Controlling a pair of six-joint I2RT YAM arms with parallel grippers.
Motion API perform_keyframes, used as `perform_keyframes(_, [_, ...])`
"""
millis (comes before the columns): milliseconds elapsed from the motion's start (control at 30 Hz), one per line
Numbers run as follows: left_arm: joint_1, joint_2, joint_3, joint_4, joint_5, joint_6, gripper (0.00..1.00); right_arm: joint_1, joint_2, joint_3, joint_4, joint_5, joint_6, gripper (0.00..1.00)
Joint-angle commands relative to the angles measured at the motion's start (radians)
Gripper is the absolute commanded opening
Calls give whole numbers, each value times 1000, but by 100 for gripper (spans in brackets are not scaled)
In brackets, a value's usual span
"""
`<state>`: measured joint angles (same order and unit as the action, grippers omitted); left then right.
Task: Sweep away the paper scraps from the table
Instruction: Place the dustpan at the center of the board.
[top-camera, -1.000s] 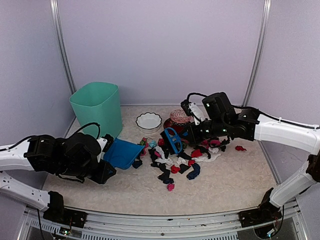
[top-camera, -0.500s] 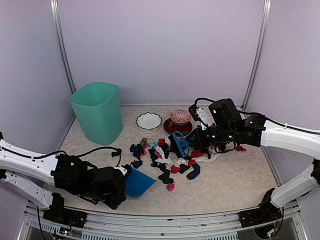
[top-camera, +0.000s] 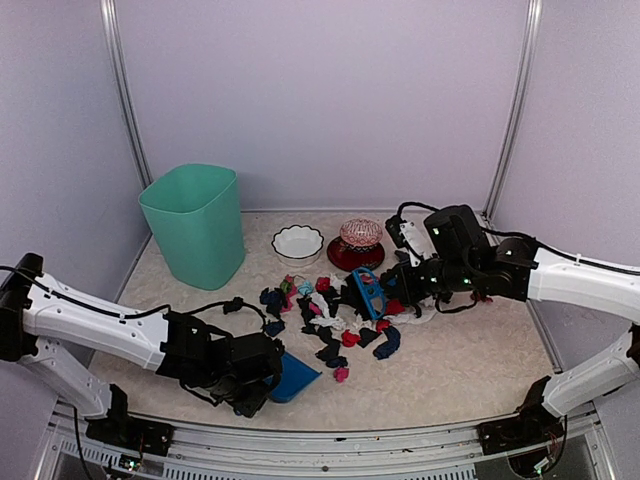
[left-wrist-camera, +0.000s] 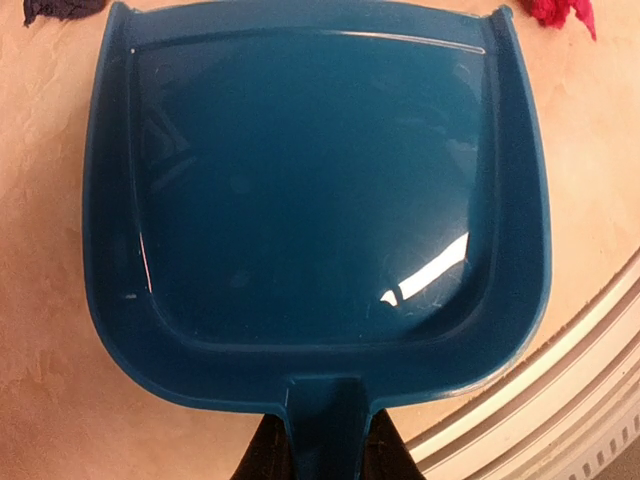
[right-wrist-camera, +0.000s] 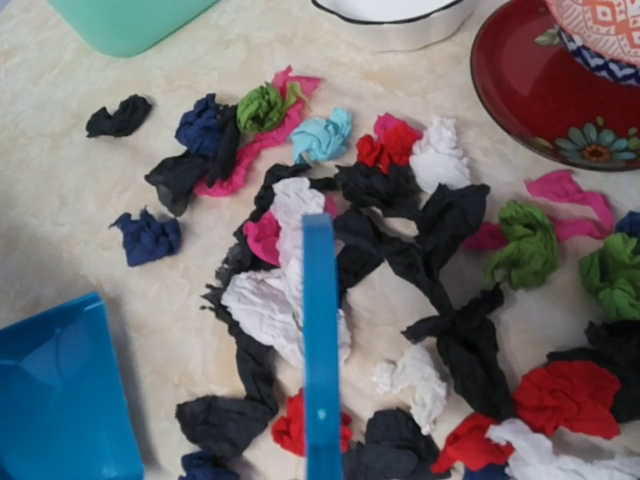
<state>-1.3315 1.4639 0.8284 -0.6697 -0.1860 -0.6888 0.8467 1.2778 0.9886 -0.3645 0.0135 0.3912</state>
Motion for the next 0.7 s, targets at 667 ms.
perform_keyframes(667, [156,264,139,221,38,216,18,-20,-52,-41,20,42,20,0])
